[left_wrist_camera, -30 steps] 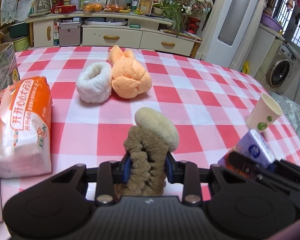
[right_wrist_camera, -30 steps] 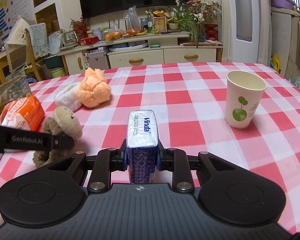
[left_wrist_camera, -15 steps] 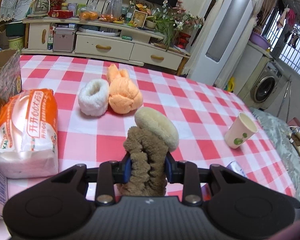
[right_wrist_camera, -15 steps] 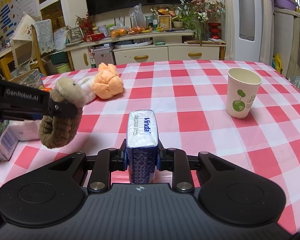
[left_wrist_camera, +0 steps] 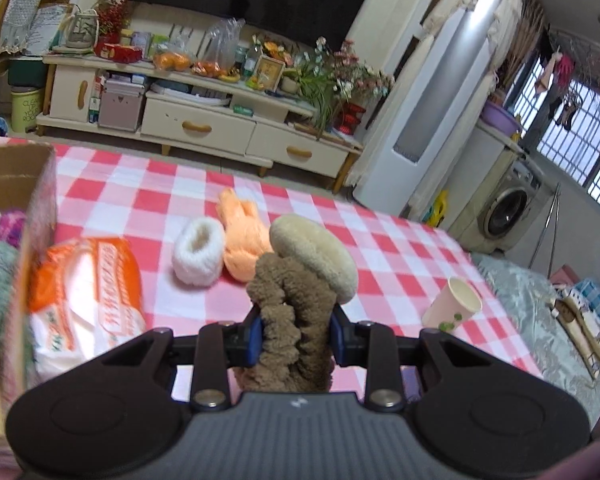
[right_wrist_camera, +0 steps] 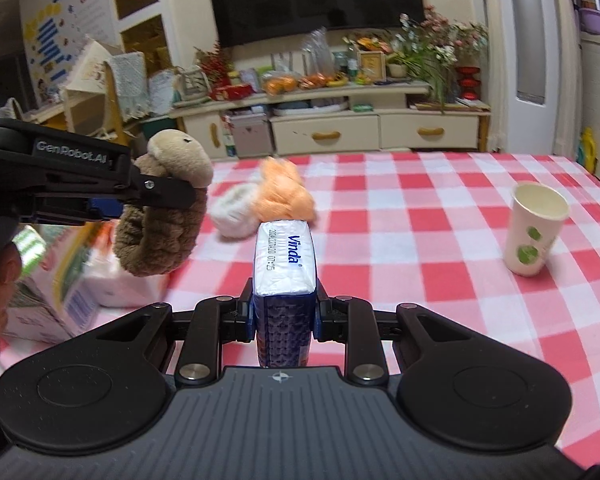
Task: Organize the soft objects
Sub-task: 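Lift the ring and tissue pack and carry both over the cardboard box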
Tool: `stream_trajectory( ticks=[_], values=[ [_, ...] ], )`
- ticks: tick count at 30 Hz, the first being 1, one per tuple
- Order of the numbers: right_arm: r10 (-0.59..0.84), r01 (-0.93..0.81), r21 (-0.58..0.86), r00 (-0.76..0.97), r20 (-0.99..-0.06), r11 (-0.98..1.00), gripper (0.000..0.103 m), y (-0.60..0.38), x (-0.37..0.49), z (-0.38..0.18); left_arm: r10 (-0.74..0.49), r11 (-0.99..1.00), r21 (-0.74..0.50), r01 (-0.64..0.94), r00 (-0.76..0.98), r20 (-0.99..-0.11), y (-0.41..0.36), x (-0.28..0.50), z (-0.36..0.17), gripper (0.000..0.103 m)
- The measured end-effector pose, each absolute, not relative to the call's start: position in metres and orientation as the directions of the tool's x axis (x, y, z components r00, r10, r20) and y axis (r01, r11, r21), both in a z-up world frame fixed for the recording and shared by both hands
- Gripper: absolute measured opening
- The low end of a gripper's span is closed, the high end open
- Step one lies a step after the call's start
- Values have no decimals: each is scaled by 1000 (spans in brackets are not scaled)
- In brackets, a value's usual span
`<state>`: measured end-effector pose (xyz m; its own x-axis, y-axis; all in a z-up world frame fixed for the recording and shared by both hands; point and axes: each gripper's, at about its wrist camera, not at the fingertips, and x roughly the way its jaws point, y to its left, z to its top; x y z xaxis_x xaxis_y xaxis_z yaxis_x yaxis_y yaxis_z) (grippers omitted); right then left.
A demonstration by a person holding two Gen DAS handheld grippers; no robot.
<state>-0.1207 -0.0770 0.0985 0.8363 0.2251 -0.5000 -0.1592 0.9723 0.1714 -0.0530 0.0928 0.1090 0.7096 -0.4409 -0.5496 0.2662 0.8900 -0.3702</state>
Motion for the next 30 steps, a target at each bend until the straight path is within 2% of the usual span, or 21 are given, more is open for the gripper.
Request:
stream_trajectory(
  ticks=[10, 18, 30],
  values=[
    [378, -336, 173, 815, -440, 926, 30, -21, -117, 130, -382, 897, -399, 190, 787, -485, 148, -46, 131, 31],
    [516, -491, 173, 753, -409, 854, 30, 35, -109, 149, -271, 896, -441, 58, 856, -440, 211, -41, 142, 31],
    [676, -681, 147, 630, -381, 718, 30, 120, -86, 159, -63, 859, -469, -205, 867, -494, 303, -26, 125, 31]
  ],
)
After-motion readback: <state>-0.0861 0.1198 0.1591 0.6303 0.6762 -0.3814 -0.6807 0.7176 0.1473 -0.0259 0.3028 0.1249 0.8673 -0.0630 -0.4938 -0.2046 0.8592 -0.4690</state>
